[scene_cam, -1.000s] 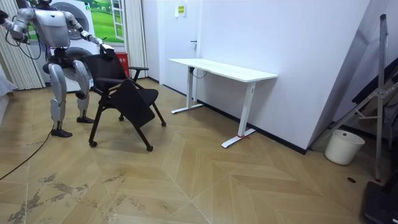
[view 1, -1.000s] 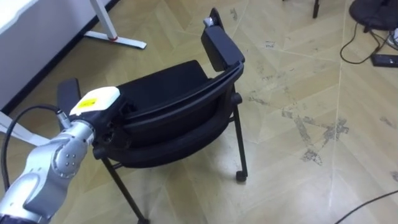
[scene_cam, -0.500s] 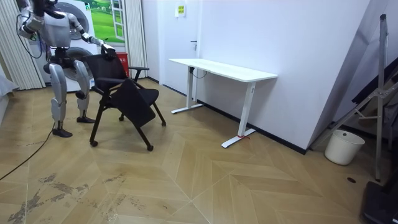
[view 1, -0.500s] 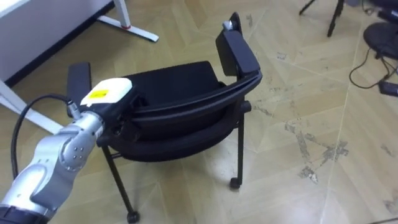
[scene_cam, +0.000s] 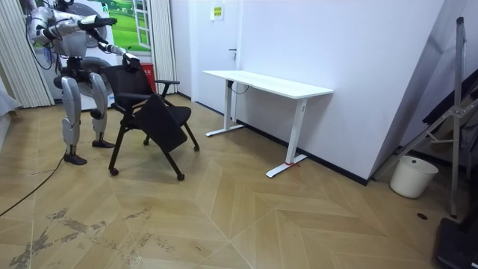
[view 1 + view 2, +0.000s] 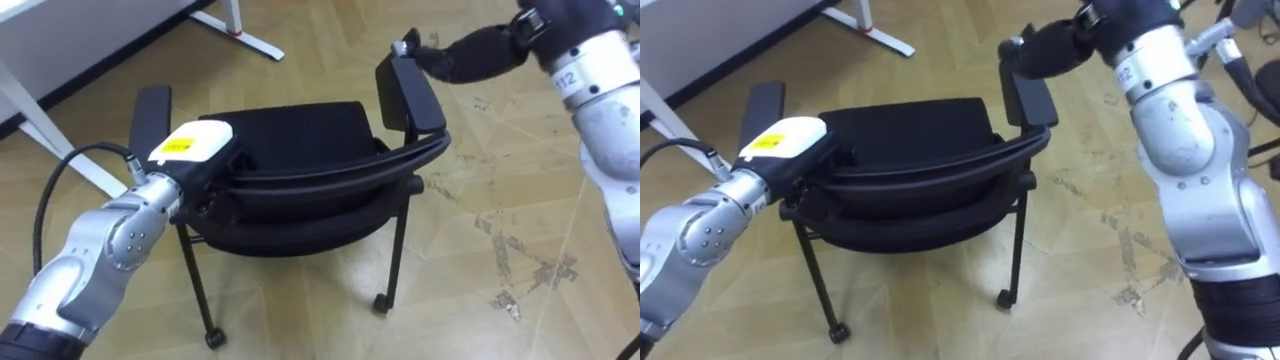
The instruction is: Push chair
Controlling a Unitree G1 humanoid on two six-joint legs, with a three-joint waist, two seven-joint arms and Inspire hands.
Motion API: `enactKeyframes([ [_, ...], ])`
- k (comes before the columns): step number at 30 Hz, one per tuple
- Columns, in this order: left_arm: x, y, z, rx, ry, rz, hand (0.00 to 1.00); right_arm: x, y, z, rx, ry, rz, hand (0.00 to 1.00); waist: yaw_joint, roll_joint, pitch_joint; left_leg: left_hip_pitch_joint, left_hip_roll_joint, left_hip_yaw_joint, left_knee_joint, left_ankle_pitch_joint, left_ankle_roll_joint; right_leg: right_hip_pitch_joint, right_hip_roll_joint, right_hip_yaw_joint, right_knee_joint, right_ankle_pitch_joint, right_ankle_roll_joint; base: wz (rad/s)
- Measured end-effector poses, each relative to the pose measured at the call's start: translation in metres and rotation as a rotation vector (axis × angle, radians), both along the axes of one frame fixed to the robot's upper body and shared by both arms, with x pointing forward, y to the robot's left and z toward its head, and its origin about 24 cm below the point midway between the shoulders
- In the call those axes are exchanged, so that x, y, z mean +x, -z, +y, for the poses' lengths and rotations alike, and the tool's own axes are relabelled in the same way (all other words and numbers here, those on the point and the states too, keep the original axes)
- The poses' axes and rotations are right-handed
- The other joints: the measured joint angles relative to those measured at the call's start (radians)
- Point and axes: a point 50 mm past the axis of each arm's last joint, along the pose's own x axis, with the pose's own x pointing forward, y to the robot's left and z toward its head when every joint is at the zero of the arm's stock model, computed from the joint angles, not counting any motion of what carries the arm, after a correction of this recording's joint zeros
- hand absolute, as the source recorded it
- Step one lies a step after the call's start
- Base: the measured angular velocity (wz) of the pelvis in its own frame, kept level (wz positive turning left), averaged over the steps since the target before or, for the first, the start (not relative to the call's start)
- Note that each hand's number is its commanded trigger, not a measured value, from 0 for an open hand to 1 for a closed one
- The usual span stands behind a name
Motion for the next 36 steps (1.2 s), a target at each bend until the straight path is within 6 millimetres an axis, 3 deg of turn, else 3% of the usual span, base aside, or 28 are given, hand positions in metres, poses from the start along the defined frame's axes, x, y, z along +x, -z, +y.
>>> enactKeyframes([
  [11,0.002,-0.002,-0.011,-0.011,0.052,-0.004,1.0,0.0,0.02,0.016,-0.169,-0.082,0.145,0.0,0.028,-0.005,0.0005,0.0,-0.001,-0.024,-0.001,0.0,0.0,0.018,0.001,-0.018,-0.02,0.002,-0.003,0.05],
  [23,0.004,-0.004,-0.018,0.001,0.092,0.014,1.0,0.003,0.047,0.012,-0.235,-0.157,0.365,0.0,0.048,-0.003,-0.0006,0.003,0.001,-0.062,0.002,0.001,-0.001,0.033,0.009,-0.036,-0.029,0.002,-0.008,0.05],
  [28,0.003,-0.005,-0.019,0.003,0.107,0.01,1.0,-0.007,0.073,0.006,-0.26,-0.169,0.496,0.0,0.054,0.005,-0.0002,0.002,0.001,-0.071,0.001,0.001,-0.001,0.037,0.012,-0.019,-0.032,0.002,-0.01,0.03],
  [36,0.003,-0.006,-0.022,0.002,0.115,0.006,1.0,-0.019,0.095,0.001,-0.293,-0.198,0.639,0.0,0.063,0.007,-0.0005,0.001,0.001,-0.071,0.001,0.001,-0.001,0.034,0.012,-0.013,-0.031,0.003,-0.011,-0.03],
])
